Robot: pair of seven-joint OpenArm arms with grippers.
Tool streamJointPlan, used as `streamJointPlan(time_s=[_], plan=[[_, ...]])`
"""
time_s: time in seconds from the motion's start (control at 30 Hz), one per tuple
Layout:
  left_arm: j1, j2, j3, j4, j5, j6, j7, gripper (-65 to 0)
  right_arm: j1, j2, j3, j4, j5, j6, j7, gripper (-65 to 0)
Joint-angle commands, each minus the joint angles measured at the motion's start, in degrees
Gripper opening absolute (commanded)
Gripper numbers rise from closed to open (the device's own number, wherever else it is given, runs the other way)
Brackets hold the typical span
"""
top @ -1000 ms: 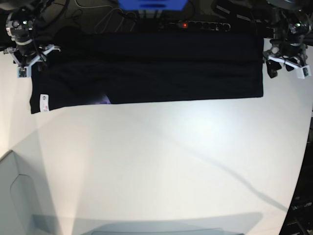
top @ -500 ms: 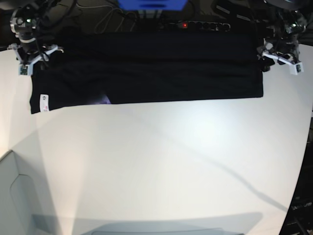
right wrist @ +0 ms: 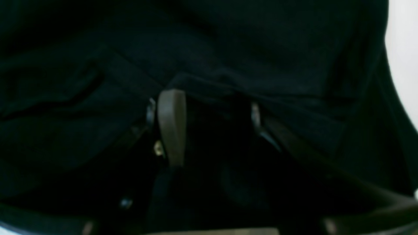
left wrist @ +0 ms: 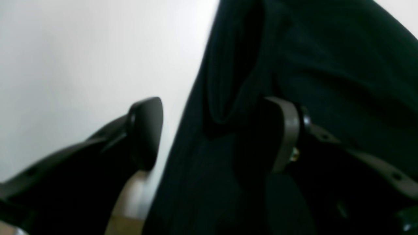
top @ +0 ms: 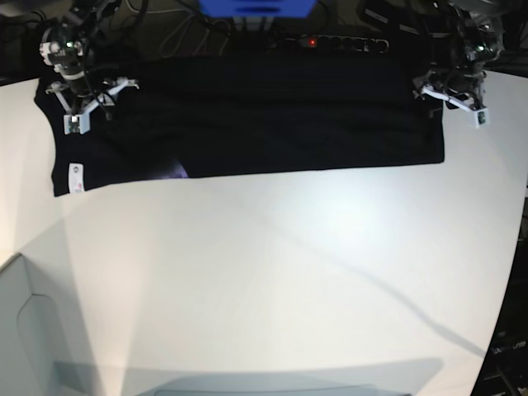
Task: Fold the T-shirt properly
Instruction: 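Grasp the folded strip's ends with both grippers and adjust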
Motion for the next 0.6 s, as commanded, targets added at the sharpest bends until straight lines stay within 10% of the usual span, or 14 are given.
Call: streamJointPlan(time_s=[0.0, 0.13, 0.4, 0.57], plan=[[-0.2, -0.7, 0.3, 0.5, -0.2, -0.2, 0.3, -21.1, -0.2, 0.7, 0.0, -0.3, -0.5, 0.7, -0.9, -39.4], [-0.2, -0.7, 0.4, -1.5, -0.4, -0.2, 0.3, -25.0, 0.5, 1.8, 0.1, -2.1, -0.5, 0.7, -0.8, -39.4], [-0.4, -0.7, 0.3, -3.2, -0.6, -0.2, 0.3, -58.7, 0.8, 3.0, 0.2, -3.0, -0.5, 0.7, -0.8, -39.4], [-0.4, -0.7, 0.3, -3.1, -0.4, -0.2, 0.3, -65.0, 1.6, 3.0, 0.4, -3.0, -0.6, 0.7, -0.8, -39.4]])
